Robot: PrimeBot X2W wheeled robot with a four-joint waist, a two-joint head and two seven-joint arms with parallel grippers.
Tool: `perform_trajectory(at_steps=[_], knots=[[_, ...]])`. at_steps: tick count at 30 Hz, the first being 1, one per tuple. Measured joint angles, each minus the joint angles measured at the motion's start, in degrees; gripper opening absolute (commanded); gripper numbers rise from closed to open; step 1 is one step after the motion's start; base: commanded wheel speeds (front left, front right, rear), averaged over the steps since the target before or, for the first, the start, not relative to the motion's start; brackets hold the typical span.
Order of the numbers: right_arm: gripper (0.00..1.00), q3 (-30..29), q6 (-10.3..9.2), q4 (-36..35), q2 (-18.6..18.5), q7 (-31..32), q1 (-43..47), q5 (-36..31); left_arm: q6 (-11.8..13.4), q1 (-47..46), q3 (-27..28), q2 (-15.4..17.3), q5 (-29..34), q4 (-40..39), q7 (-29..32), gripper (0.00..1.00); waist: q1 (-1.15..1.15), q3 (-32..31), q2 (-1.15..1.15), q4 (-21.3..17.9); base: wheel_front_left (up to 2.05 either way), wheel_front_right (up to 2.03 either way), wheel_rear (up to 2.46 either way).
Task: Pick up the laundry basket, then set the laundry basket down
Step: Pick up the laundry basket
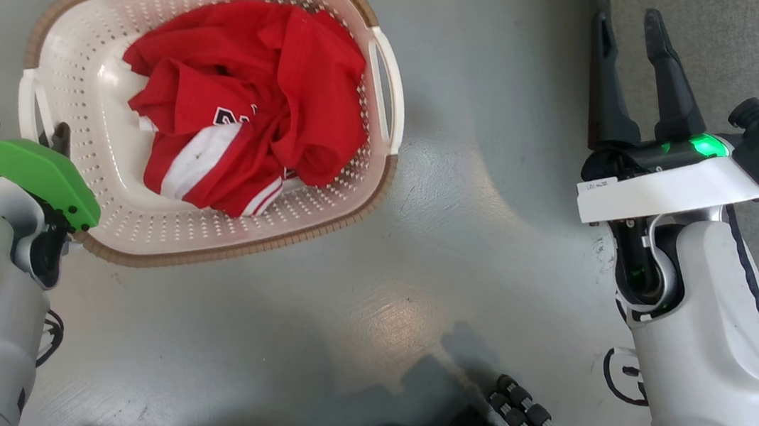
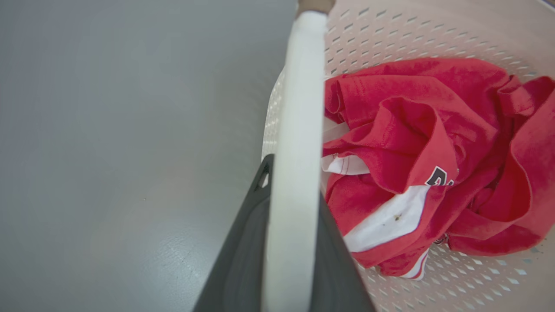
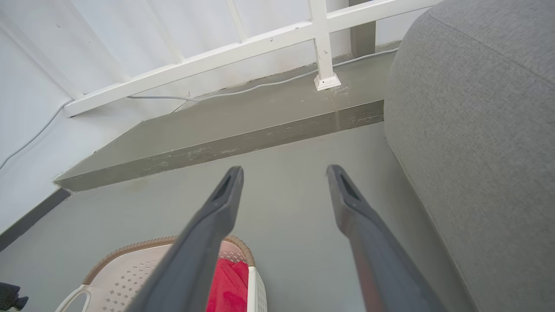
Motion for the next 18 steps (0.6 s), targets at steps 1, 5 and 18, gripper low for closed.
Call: perform_trajectory(at_steps=[1,5,18], knots=[[1.00,0.07,0.00,0.00,0.00,0.00,0.00,0.00,0.00,0.05,-0.09,-0.02,-0.10,0.23,-0.19,0.00,0.00,-0.01,0.00,0.06,0.00,0.00,0.00],[1.00,0.24,0.00,0.02,0.00,0.00,0.00,-0.01,0.00,0.05,-0.31,-0.15,-0.18,1.09,-0.48,0.00,0.00,-0.05,0.00,0.23,0.00,0.00,0.00],[1.00,0.64,0.00,0.20,0.00,0.00,0.00,-0.01,0.00,-0.02,-0.79,-0.18,-0.64,3.27,-1.33,0.00,0.00,-0.06,0.00,0.37,0.00,0.00,0.00]])
